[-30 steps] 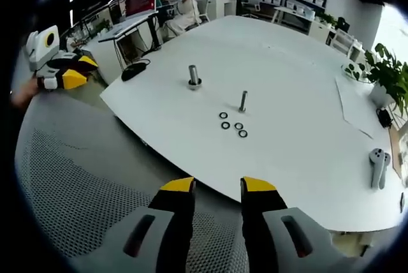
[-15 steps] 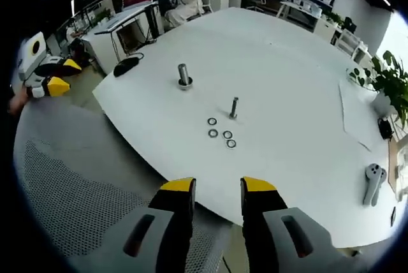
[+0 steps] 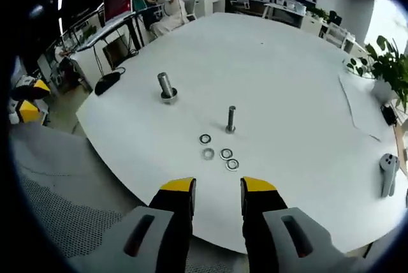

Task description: Place the washer onto the threaded stud by aligning its center hole with the stud, sliding it down to the base, and recovering from edge contact or off-axis alignment until the washer reaches the visible bottom stop.

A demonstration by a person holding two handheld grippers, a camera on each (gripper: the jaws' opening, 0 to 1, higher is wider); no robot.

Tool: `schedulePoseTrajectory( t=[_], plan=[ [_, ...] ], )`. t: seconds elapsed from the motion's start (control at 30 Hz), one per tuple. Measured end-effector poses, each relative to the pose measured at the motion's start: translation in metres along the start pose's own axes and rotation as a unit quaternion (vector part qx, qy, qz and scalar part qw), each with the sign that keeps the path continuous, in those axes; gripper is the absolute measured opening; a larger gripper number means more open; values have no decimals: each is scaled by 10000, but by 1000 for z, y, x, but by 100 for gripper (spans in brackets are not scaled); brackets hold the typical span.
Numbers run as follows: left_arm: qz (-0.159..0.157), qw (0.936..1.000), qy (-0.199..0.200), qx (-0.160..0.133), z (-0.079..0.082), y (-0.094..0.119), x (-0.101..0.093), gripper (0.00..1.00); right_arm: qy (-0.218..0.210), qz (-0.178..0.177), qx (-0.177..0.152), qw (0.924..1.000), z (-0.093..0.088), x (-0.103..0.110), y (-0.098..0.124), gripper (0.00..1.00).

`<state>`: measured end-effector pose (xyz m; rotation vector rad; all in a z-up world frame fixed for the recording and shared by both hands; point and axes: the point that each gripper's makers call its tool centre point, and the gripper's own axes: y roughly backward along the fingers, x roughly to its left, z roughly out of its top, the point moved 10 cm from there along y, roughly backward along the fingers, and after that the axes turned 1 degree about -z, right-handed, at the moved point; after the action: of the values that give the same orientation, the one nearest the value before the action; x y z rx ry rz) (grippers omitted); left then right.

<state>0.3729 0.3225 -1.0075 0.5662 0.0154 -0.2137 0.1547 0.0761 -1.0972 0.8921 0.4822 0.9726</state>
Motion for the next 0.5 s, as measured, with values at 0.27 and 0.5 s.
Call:
schedulePoseTrajectory(
  t=[0.27, 0.5],
  plan=[
    [5, 10000, 10, 60, -2, -1, 0, 20, 215, -1, -25, 9998, -2, 2, -8, 31],
    [4, 10000, -7, 88, -2, -1, -1, 20, 369, -89, 33, 9993, -7, 0, -23, 31]
  ],
)
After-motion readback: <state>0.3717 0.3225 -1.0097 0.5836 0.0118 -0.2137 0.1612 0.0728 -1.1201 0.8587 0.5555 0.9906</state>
